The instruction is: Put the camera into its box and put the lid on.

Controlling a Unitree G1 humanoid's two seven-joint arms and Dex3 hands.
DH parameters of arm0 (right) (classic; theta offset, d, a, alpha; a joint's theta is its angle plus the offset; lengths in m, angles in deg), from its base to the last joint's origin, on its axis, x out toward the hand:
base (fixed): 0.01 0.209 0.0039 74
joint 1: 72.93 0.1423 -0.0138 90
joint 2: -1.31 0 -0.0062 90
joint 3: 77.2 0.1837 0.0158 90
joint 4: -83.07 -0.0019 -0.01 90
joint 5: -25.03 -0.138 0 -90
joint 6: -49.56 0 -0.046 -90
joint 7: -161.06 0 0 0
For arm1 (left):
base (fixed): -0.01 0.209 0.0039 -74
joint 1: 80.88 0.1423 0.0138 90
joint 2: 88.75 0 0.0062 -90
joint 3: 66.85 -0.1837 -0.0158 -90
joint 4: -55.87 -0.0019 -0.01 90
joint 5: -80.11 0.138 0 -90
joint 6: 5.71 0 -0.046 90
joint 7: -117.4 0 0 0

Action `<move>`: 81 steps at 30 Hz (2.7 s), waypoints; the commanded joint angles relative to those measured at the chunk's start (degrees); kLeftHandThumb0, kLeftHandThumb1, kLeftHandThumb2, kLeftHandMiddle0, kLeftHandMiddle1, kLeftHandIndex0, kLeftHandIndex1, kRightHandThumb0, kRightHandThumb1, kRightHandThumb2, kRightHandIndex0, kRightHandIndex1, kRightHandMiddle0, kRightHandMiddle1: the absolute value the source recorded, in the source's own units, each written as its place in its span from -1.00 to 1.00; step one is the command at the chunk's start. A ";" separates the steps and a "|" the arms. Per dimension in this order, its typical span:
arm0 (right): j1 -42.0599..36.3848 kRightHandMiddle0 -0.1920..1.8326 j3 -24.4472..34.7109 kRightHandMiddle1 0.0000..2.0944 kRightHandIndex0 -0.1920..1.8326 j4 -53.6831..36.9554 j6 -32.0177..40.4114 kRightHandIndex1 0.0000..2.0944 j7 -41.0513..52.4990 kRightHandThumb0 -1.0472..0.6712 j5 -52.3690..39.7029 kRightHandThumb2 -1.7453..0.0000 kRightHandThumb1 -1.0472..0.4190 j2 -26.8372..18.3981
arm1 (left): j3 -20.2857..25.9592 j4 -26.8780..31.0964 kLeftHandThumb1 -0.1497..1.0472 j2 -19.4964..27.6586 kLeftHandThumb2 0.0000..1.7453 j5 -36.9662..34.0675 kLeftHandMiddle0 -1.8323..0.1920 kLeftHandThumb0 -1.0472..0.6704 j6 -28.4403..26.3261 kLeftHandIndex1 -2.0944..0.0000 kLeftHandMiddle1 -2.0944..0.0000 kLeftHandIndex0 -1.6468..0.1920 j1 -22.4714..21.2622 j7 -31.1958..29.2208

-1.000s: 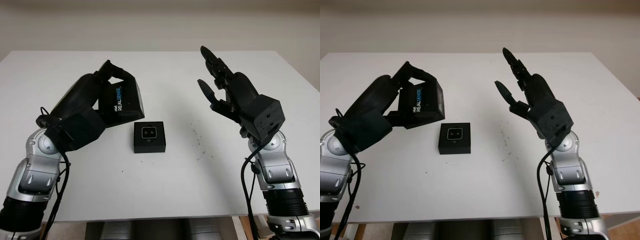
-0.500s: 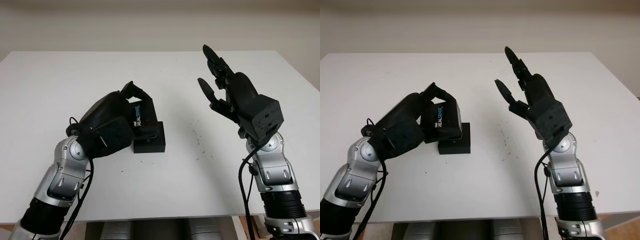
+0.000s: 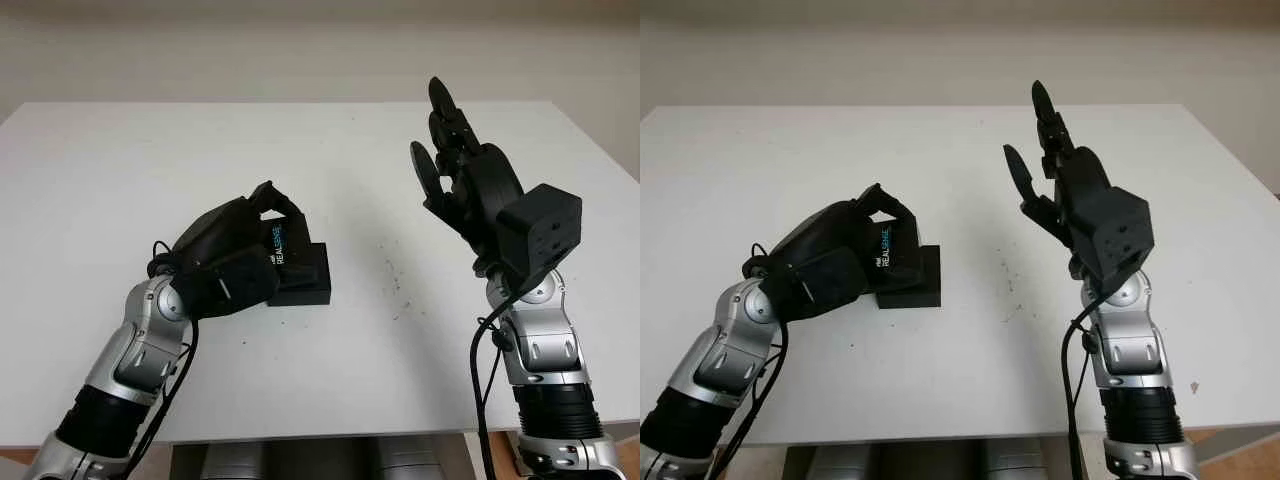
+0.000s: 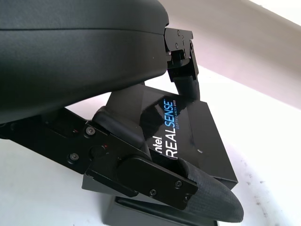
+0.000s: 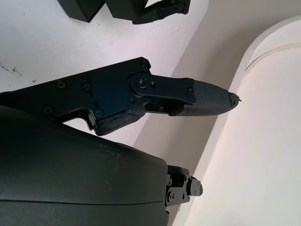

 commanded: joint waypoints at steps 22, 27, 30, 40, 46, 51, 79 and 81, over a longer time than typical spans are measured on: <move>-1.01 -0.83 0.17 -0.95 -0.86 -1.37 -0.06 -0.95 0.19 -0.66 1.20 0.39 -1.00 -0.61 | -1.06 -1.94 1.00 -3.09 -0.81 -1.08 0.69 -0.07 1.80 -0.59 -0.81 0.74 -2.90 -1.14; -0.99 -0.83 0.08 -0.95 -0.86 -1.48 0.46 -0.95 0.20 -0.67 1.31 0.40 -1.00 -0.57 | -1.79 -1.93 1.00 -4.23 -0.82 -0.05 0.72 -0.07 0.72 -0.56 -0.82 0.74 -2.94 -0.69; -1.04 -0.83 -0.21 -0.95 -0.85 -1.42 0.11 -0.95 -0.05 -0.67 1.97 0.40 -1.00 -0.57 | -2.36 -2.16 1.00 -4.67 -0.83 0.73 0.70 -0.07 0.53 -0.53 -0.76 0.73 -3.13 -0.20; -1.79 -0.83 -0.26 -0.95 -0.86 -2.56 1.17 -0.95 0.30 -0.68 2.43 0.39 -1.00 -0.66 | -3.13 -3.60 1.00 -5.06 -0.85 1.98 0.67 -0.05 0.41 -0.48 -0.66 0.71 -3.27 0.55; -1.57 -0.84 -0.32 -0.95 -0.86 -2.00 0.57 -0.95 0.53 -0.67 2.41 0.38 -1.00 -0.59 | -3.45 -4.52 1.00 -4.31 -0.87 3.46 0.68 -0.05 1.22 -0.50 -0.76 0.71 -3.08 1.70; -1.48 -0.84 -0.24 -0.95 -0.86 -1.40 -0.09 -0.95 0.60 -0.68 2.16 0.39 -1.00 -0.62 | -3.19 -4.55 1.00 -3.51 -0.89 3.83 0.72 -0.05 1.65 -0.59 -0.84 0.73 -2.91 1.64; -1.59 -0.83 -0.40 -0.95 -0.85 -2.16 0.98 -0.95 0.83 -0.68 2.59 0.39 -1.00 -0.75 | -3.40 -4.01 1.00 -3.53 -0.88 2.95 0.81 -0.09 2.12 -0.17 -0.30 0.80 -2.15 1.12; -1.58 -0.84 -0.31 -0.95 -0.87 -2.06 0.94 -0.95 1.00 -0.68 2.20 0.39 -1.00 -0.64 | -3.43 -4.16 1.00 -3.64 -0.86 2.15 0.81 -0.11 2.16 -0.14 -0.24 0.80 -2.33 0.81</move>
